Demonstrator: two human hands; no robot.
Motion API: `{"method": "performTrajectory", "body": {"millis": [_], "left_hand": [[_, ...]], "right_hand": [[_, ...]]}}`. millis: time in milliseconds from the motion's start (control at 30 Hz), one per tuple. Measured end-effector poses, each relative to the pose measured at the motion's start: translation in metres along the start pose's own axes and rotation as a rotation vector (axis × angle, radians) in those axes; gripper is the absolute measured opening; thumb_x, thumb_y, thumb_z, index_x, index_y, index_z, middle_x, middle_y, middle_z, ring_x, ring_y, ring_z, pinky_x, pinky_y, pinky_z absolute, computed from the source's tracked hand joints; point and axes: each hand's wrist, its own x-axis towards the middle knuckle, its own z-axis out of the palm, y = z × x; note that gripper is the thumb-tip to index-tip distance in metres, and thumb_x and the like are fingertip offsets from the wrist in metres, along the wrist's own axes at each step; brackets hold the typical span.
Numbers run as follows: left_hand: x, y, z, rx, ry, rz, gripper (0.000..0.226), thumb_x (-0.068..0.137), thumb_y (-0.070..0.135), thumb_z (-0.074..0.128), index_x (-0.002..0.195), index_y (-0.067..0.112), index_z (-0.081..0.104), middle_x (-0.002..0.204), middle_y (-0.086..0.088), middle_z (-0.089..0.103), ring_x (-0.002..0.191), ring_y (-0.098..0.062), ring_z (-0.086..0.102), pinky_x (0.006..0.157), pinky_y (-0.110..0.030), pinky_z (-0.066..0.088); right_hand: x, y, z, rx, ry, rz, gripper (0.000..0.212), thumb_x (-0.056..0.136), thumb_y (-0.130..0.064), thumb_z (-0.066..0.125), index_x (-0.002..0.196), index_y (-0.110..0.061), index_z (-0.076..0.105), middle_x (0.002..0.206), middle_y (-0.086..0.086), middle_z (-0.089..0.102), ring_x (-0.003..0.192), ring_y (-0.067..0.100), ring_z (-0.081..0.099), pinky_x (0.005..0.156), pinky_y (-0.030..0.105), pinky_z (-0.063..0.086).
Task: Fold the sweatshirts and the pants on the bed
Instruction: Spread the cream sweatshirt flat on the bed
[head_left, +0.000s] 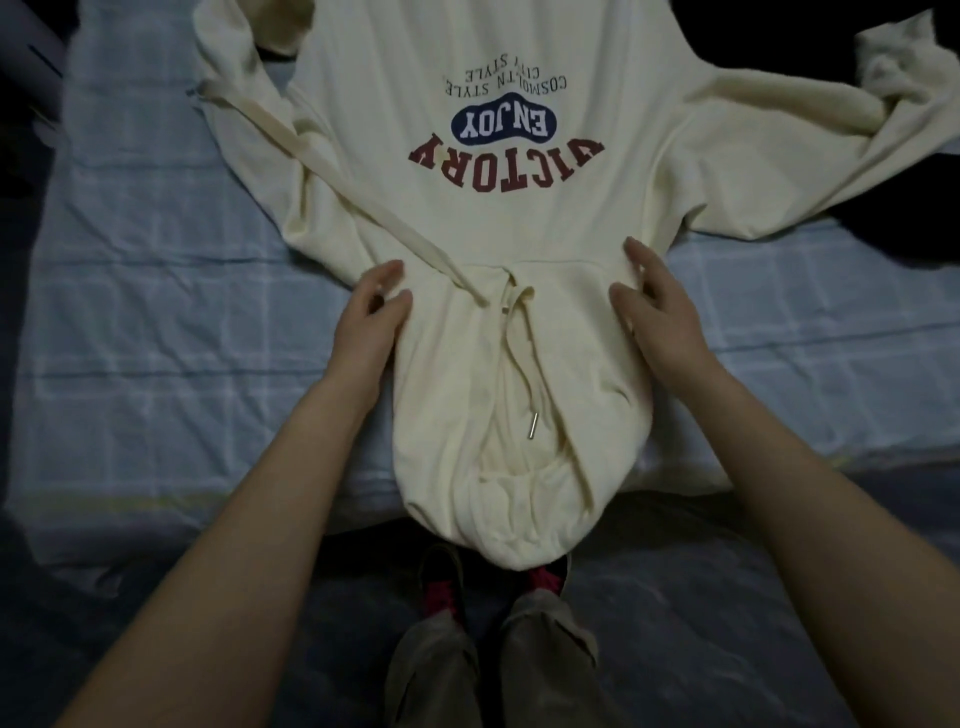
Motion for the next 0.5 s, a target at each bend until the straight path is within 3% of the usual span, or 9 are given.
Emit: {"method": "performTrajectory", "body": {"millis": [100,200,267,367,433,500], "left_hand": [[0.009,-0.002,0.003,-0.132,-0.057,-0.084,0.032,0.099,0.013,0.050,0.127,0.023,0.061,0.122,-0.002,0.066,0.103,-0.010,0.063,0.086,-0.018,0.051],[0.008,-0.009,-0.006,-0.109,0.003,-0.081,0.035,0.097,0.015,0.055,0.130,0.024,0.061,0.135,-0.009,0.058,0.118,-0.020,0.059,0.103,-0.031,0.048],[0.003,-0.009,-0.009,-0.137,0.022,-0.060,0.035,0.095,0.017,0.059,0.127,0.030,0.063,0.131,-0.005,0.057,0.108,-0.017,0.063,0.098,-0.029,0.050],[-0.006,-0.010,-0.011,-0.198,0.043,-0.023,0.036,0.093,0.017,0.064,0.126,0.032,0.065,0.110,0.003,0.059,0.092,-0.008,0.060,0.082,-0.020,0.050],[-0.007,-0.010,-0.014,-0.243,0.070,-0.012,0.037,0.092,0.014,0.065,0.126,0.027,0.065,0.096,0.007,0.058,0.091,-0.007,0.057,0.082,-0.021,0.050],[-0.006,-0.009,-0.015,-0.259,0.106,-0.014,0.035,0.091,0.010,0.066,0.125,0.022,0.066,0.104,-0.002,0.061,0.096,-0.013,0.058,0.089,-0.026,0.051]], "right_hand": [[0.011,-0.005,0.010,0.019,0.088,0.026,0.051,0.095,-0.026,0.058,0.144,-0.033,0.046,0.146,0.002,0.042,0.129,0.010,0.043,0.111,0.024,0.033],[0.006,-0.007,0.012,0.168,0.207,0.066,0.049,0.091,-0.019,0.064,0.139,-0.026,0.054,0.142,0.003,0.052,0.126,0.011,0.050,0.105,0.020,0.041],[0.001,-0.007,0.008,0.275,0.236,0.081,0.052,0.088,-0.008,0.068,0.137,-0.020,0.057,0.139,0.003,0.057,0.121,0.010,0.056,0.099,0.016,0.046],[-0.007,-0.006,-0.003,0.367,0.232,0.095,0.055,0.084,-0.003,0.071,0.134,-0.023,0.060,0.106,0.008,0.066,0.088,0.017,0.060,0.081,0.025,0.053],[-0.009,-0.007,-0.011,0.354,0.215,0.092,0.055,0.083,-0.002,0.073,0.131,-0.026,0.062,0.084,0.028,0.060,0.070,0.025,0.047,0.061,0.029,0.053],[-0.008,-0.008,-0.015,0.347,0.209,0.084,0.054,0.082,0.000,0.074,0.128,-0.026,0.063,0.100,0.041,0.060,0.066,0.029,0.045,0.052,0.028,0.055]]}}
